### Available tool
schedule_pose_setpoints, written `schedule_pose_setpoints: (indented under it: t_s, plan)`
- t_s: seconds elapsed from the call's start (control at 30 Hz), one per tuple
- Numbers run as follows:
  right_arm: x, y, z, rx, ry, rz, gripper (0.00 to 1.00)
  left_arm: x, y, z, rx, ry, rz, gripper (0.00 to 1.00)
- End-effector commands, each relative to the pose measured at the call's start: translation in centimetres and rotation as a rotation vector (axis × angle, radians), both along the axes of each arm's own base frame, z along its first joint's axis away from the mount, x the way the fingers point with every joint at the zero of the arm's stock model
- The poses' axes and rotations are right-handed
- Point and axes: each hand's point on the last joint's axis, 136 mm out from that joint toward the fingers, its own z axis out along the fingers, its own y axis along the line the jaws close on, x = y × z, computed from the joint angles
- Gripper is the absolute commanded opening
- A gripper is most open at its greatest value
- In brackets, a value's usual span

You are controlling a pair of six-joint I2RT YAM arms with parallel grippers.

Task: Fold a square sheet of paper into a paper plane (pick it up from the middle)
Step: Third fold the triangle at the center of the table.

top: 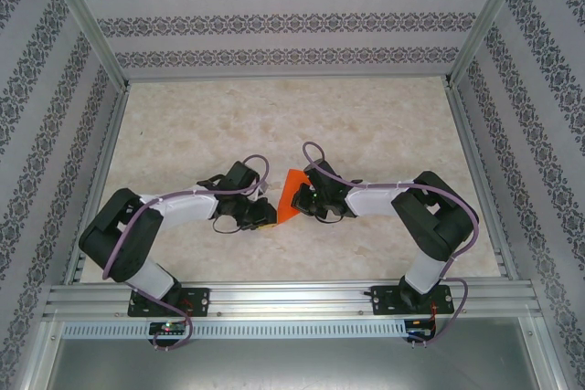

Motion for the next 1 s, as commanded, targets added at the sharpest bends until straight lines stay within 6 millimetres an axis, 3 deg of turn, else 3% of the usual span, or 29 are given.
schedule_pose_setpoints:
  t_s: [0.0, 0.13, 0.37, 0.67, 0.83, 0.97]
  plan:
    - [-2.1, -2.8, -3.8, -0.159, 0.088, -0.02, 0.07, 1.7, -1.5, 2.8, -0.108, -0.035, 0.022, 0.22]
    - [-2.1, -2.8, -3.8, -0.16, 0.089, -0.02, 0.07, 2.3, -2.6, 3.0, -0.151, -0.016, 0.025, 0.23]
    - [-2.2, -2.9, -4.1, -0.164, 0.094, -0.022, 0.07, 1.3, -3.9, -0.4, -0.156, 0.09, -0.016, 0.23]
    - [-2.5, -3.1, -4.4, -0.173, 0.102, -0.021, 0.07, -1.1, 1.1, -5.1, 0.064, 0.13, 0.029, 0.19]
    - [-2.5, -3.1, -4.6, -0.174, 0.106, -0.016, 0.07, -1.2, 1.9, -4.2, 0.027, 0.124, 0.063, 0.18]
    - [-2.5, -3.0, -4.6, -0.169, 0.105, -0.016, 0.07, -0.1, 1.3, -1.3, -0.043, 0.061, 0.065, 0.19]
